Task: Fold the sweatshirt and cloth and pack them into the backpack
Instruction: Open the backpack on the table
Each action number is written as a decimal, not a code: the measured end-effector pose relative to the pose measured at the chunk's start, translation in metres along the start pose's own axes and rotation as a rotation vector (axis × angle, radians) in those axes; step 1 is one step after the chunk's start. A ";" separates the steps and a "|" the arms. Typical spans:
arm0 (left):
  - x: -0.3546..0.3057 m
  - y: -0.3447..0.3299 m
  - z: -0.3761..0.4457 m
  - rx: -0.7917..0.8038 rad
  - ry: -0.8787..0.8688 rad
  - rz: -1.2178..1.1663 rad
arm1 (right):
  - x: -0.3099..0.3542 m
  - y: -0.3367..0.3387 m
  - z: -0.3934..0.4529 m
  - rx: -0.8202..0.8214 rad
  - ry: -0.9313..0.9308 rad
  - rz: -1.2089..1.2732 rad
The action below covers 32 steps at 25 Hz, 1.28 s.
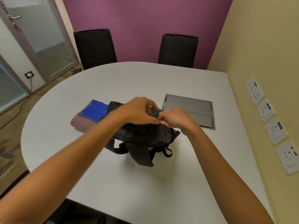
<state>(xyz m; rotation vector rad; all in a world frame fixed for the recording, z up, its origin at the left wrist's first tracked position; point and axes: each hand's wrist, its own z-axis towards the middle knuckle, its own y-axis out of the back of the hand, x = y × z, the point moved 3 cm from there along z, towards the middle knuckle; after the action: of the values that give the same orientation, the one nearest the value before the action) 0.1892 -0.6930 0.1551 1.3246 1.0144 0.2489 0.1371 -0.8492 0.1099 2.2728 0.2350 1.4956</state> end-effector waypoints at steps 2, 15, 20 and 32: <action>-0.022 -0.030 0.000 -0.101 0.003 -0.001 | 0.004 -0.003 0.000 -0.037 0.031 0.002; -0.013 -0.046 -0.012 -0.527 0.135 -0.138 | -0.024 -0.004 0.002 -0.086 0.164 0.299; -0.008 -0.048 -0.012 -0.510 0.181 -0.197 | -0.035 -0.011 0.009 -0.048 0.583 -0.267; -0.010 -0.040 -0.016 -0.519 0.281 -0.060 | -0.045 -0.014 0.022 -0.098 0.687 -0.276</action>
<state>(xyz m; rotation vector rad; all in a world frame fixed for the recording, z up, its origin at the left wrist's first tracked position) 0.1564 -0.7008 0.1259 0.7989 1.1263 0.6208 0.1395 -0.8583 0.0586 1.5006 0.6217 2.0153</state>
